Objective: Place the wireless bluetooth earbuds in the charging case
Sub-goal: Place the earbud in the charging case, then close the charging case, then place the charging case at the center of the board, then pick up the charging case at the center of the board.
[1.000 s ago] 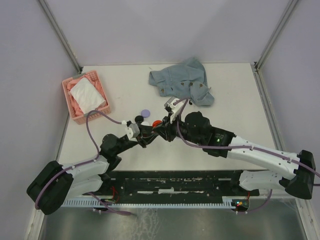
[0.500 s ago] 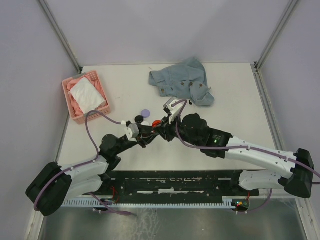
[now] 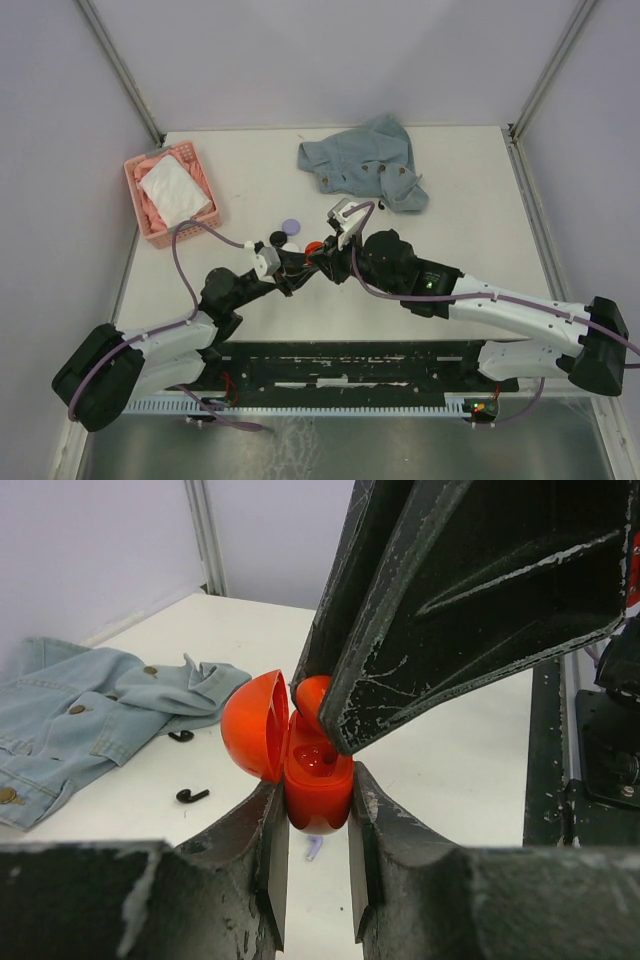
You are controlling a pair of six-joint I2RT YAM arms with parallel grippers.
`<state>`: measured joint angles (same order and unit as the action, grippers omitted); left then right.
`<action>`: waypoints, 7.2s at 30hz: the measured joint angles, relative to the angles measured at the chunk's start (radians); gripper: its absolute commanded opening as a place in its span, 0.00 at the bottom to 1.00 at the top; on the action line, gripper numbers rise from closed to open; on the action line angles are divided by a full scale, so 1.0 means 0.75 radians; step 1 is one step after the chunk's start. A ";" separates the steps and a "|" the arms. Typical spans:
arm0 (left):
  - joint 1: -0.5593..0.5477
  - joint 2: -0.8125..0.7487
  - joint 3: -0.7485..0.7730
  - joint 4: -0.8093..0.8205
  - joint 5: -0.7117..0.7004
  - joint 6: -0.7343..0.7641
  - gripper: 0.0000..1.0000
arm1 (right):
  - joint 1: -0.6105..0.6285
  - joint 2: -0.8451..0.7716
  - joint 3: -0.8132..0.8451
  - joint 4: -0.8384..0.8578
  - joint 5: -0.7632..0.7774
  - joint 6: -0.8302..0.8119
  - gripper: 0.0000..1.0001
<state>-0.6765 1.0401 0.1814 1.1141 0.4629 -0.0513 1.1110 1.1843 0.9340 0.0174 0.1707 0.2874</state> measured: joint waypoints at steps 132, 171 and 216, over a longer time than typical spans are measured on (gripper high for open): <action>-0.044 0.609 0.618 -1.514 -0.411 -0.909 0.59 | -0.453 -0.223 -0.378 -0.213 0.114 -0.155 0.93; 0.333 1.151 1.527 -2.076 -0.768 -0.291 0.71 | -0.453 -0.134 -0.400 -0.183 0.163 -0.134 0.93; 0.034 0.489 0.698 -1.189 -0.707 -0.242 0.46 | -0.456 -0.159 -0.155 -0.358 -0.047 -0.031 0.87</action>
<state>-0.6510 1.4067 0.7052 0.2222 -0.0673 -0.2325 0.7689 1.0649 0.8181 -0.2512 0.1356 0.2646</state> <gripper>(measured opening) 0.577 0.887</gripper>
